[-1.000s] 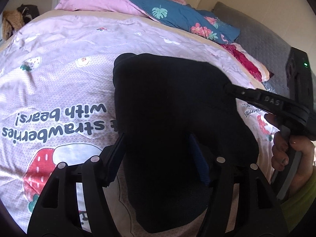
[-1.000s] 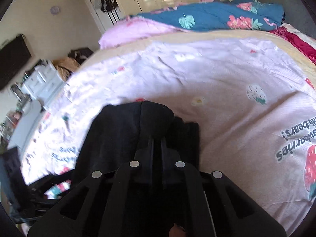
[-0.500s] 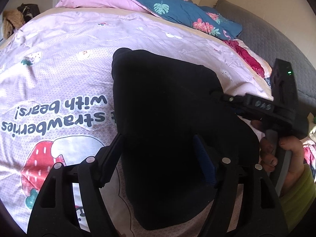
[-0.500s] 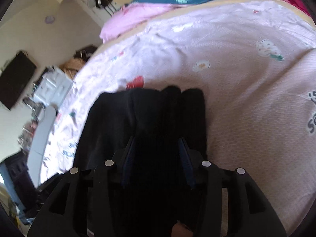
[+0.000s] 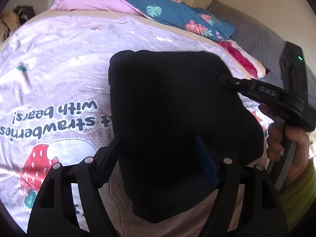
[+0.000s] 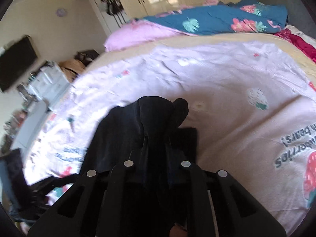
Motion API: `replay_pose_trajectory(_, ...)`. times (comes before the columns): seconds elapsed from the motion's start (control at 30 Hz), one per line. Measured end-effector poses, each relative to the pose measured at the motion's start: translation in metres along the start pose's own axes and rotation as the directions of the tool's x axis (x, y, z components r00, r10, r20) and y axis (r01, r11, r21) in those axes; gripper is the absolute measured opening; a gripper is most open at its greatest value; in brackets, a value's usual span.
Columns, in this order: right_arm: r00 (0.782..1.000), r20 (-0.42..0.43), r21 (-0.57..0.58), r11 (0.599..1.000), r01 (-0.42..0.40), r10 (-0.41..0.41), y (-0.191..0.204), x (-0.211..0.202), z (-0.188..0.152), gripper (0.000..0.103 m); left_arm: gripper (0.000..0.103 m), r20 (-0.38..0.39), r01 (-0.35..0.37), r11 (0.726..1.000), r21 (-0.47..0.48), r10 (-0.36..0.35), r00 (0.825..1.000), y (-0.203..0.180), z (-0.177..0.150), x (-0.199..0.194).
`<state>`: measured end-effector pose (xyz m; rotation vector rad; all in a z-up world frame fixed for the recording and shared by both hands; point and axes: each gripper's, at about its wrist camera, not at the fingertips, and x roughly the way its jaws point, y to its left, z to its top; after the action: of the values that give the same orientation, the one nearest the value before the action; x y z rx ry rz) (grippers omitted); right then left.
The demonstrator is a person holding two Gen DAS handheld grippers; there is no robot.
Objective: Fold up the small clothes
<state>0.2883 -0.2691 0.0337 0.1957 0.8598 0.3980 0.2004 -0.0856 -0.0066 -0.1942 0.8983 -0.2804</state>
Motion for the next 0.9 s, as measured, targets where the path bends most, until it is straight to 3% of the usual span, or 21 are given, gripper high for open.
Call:
replay_pose_trajectory(0.13, 0.991, -0.094, -0.006, 0.996, 0.094, -0.094, -0.012, 0.029, -0.019, 0.015, 0.067, -0.011, -0.024, 0.999, 0.023, 0.024, 1.0, -0.006, -0.003, 0.006)
replay_pose_trajectory(0.23, 0.988, -0.075, -0.012, 0.991, 0.136, -0.137, -0.013, 0.03, -0.031, 0.02, 0.068, -0.019, -0.038, 0.999, 0.037, 0.039, 0.999, -0.008, -0.004, 0.007)
replay_pose_trajectory(0.37, 0.973, -0.043, -0.065, 0.972, 0.225, -0.228, -0.006, 0.022, -0.037, 0.039, 0.069, -0.023, -0.04, 0.999, 0.028, 0.041, 0.999, -0.008, -0.005, 0.008)
replay_pose_trajectory(0.63, 0.978, 0.015, -0.01, 0.978, 0.207, -0.207, -0.01, -0.024, -0.061, 0.051, 0.069, -0.021, -0.039, 0.999, 0.012, 0.04, 0.999, -0.005, -0.012, 0.0)
replay_pose_trajectory(0.73, 0.98, 0.045, 0.017, 0.981, 0.191, -0.192, -0.009, -0.043, -0.067, 0.065, 0.07, -0.015, -0.035, 0.999, 0.007, 0.035, 0.999, -0.004, -0.015, -0.007)
replay_pose_trajectory(0.8, 0.983, 0.077, 0.027, 0.986, 0.166, -0.168, -0.003, -0.061, -0.072, 0.066, 0.072, -0.007, -0.032, 0.999, 0.009, 0.032, 0.999, -0.004, -0.017, -0.013)
replay_pose_trajectory(0.9, 0.979, 0.138, 0.023, 0.988, 0.151, -0.153, 0.008, -0.089, -0.08, 0.083, 0.076, 0.009, -0.028, 1.0, 0.014, 0.028, 1.0, -0.006, -0.019, -0.025)
